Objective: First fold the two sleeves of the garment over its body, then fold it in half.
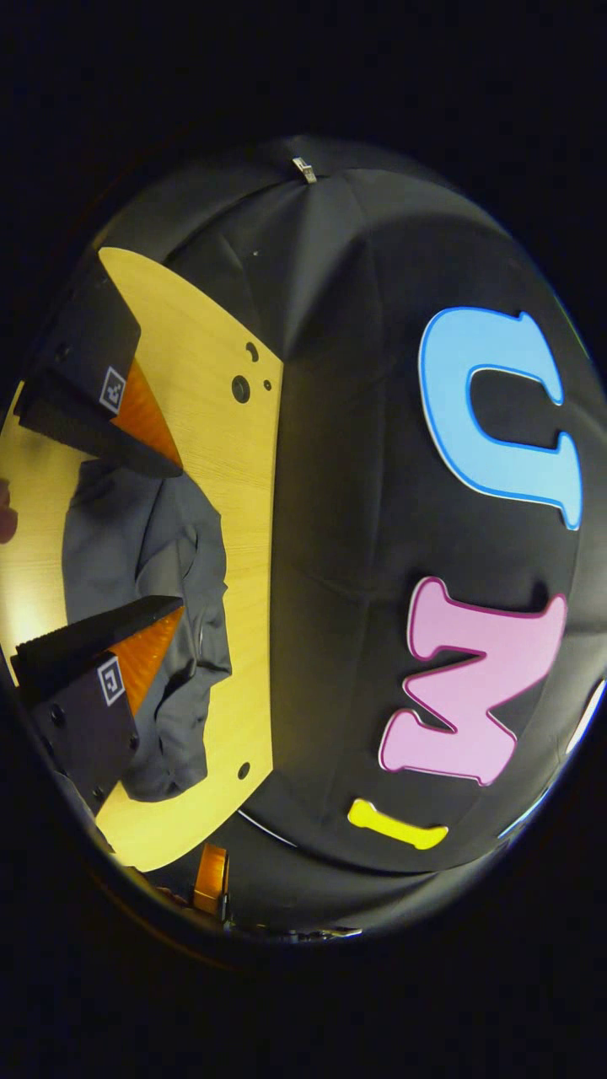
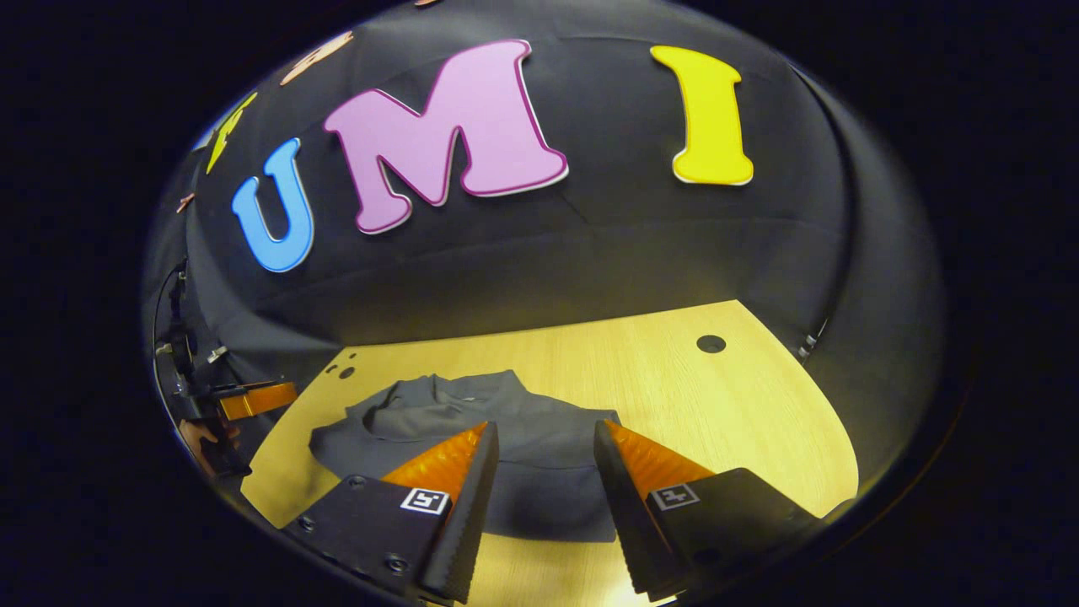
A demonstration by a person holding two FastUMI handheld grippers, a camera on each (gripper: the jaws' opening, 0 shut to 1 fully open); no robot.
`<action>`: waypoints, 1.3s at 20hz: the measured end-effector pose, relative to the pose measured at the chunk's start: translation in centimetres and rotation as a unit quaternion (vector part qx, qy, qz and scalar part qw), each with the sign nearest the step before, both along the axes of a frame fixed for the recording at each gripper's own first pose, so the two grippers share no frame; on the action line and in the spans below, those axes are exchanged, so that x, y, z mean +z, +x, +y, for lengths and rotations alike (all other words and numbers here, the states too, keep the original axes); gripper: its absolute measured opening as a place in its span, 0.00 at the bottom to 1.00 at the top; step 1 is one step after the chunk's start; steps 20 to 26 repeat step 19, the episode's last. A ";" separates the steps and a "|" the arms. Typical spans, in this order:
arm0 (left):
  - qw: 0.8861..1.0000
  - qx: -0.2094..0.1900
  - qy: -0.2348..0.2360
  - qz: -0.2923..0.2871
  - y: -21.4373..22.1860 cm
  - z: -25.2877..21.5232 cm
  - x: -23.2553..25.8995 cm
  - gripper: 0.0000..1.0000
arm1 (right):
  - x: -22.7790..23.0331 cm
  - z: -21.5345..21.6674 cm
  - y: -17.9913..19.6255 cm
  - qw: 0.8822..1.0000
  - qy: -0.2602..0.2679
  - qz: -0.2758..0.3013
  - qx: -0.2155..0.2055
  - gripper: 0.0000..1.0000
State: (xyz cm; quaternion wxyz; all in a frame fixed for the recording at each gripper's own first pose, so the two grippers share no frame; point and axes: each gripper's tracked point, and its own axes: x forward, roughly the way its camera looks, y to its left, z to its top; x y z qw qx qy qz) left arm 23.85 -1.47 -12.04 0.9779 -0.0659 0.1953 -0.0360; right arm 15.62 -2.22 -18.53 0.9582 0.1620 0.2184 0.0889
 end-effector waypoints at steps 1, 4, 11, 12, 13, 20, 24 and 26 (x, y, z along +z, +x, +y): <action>1.000 -0.001 0.000 -0.005 -1.1 -0.1 0.4 0.88 | 0.6 -0.1 -0.9 1.000 -0.002 -0.005 0.000 0.71; 1.000 -0.006 -0.005 -0.011 -3.8 -0.4 1.1 0.88 | 1.7 -0.1 -3.0 1.000 -0.006 -0.011 0.002 0.71; 1.000 -0.015 -0.002 0.005 -9.0 -0.8 0.2 0.88 | 3.3 1.1 -7.0 0.999 -0.010 -0.030 0.019 0.71; 1.000 -0.014 -0.004 0.008 -9.6 -0.8 0.0 0.88 | 3.2 1.3 -7.5 0.999 -0.009 -0.029 0.021 0.71; 1.000 -0.012 -0.006 0.012 -10.2 -0.8 -0.4 0.88 | 3.0 1.5 -8.0 0.999 -0.010 -0.027 0.023 0.71; 0.999 -0.010 -0.013 0.031 -12.4 -1.1 -1.7 0.88 | 2.0 2.0 -9.9 0.999 -0.014 -0.013 0.033 0.71; 0.999 -0.010 -0.013 0.031 -12.4 -1.1 -1.7 0.88 | 2.0 2.0 -9.9 0.999 -0.014 -0.013 0.033 0.71; 0.999 -0.010 -0.013 0.031 -12.4 -1.1 -1.7 0.88 | 2.0 2.0 -9.9 0.999 -0.014 -0.013 0.033 0.71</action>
